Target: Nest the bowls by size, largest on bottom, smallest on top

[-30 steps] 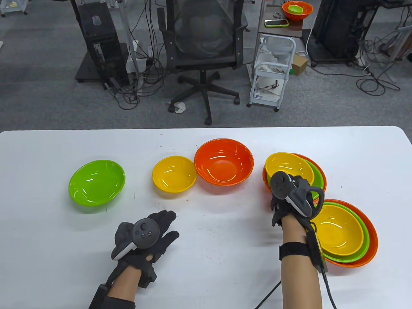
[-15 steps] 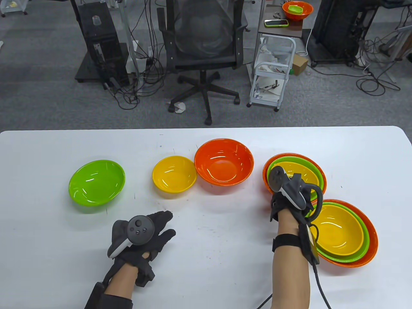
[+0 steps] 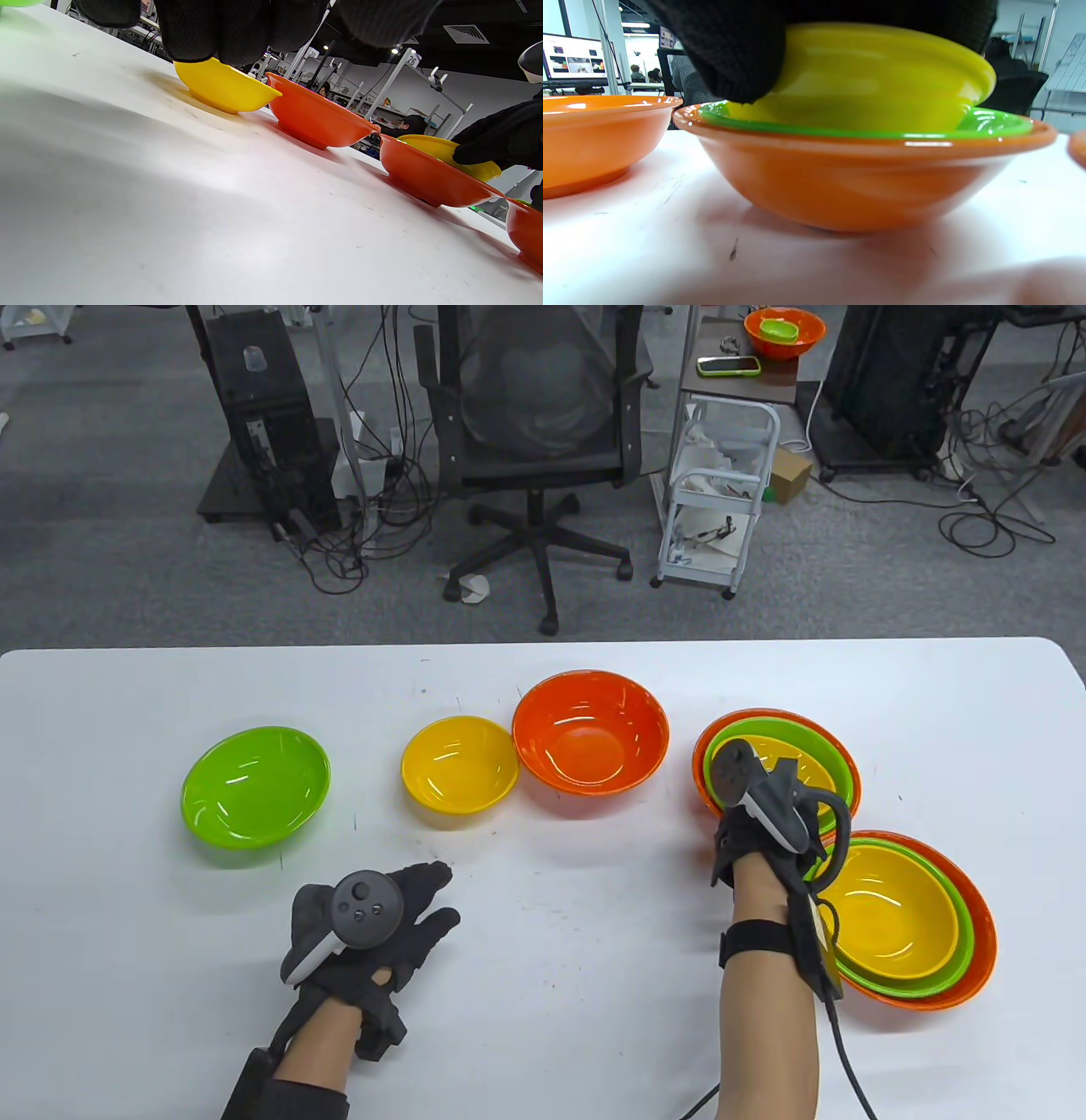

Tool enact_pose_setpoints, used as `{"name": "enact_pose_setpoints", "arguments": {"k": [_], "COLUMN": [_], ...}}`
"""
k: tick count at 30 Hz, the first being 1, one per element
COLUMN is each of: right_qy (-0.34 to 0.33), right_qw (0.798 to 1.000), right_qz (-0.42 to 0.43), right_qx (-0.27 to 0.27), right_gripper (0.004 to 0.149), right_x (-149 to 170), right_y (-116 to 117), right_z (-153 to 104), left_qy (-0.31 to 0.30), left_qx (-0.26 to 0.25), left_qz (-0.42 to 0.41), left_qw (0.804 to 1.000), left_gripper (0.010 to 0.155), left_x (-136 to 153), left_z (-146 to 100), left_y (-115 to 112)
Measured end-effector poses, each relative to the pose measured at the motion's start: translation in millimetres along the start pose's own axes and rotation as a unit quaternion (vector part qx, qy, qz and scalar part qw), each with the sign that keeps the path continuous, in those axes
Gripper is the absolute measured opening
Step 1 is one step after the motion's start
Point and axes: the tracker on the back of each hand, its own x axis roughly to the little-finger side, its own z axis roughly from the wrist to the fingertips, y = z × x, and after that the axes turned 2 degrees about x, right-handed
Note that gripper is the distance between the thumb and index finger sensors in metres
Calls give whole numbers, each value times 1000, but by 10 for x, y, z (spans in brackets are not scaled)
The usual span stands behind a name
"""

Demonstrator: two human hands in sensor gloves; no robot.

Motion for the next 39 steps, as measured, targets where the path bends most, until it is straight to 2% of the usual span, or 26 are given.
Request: {"name": "enact_pose_setpoints", "arguments": {"k": [2,9,18,22,28,32,39], "right_qy": [5,1,-42,-83,-165,-215,-260], "right_qw": [1000,999,998,995,982,971,957], "right_qz": [14,23,50,59,78,94,123], "right_qx": [-19,-23,-2,15,41,44,34], "right_gripper": [46,47,49,50,52,53,55], "right_x": [13,70,63,20,-91,-148,-201], "right_y": [8,-4,-112,-153,-180,-128,-13], "right_z": [-6,-39,-166,-311,-680,-960,-1239], "left_qy": [0,1,4,5,5,6,6], "left_qx": [0,3,0,0,-1,-2,4], "left_qz": [0,0,-2,1,3,6,21], "left_qw": [1000,1000,1000,1000,1000,1000,1000], "left_gripper": [67,67,67,67,67,67,67], "left_x": [1,9,34,37,38,36,11], "left_z": [1,-2,1,4,2,1,8], "left_y": [3,11,35,38,42,42,30]}}
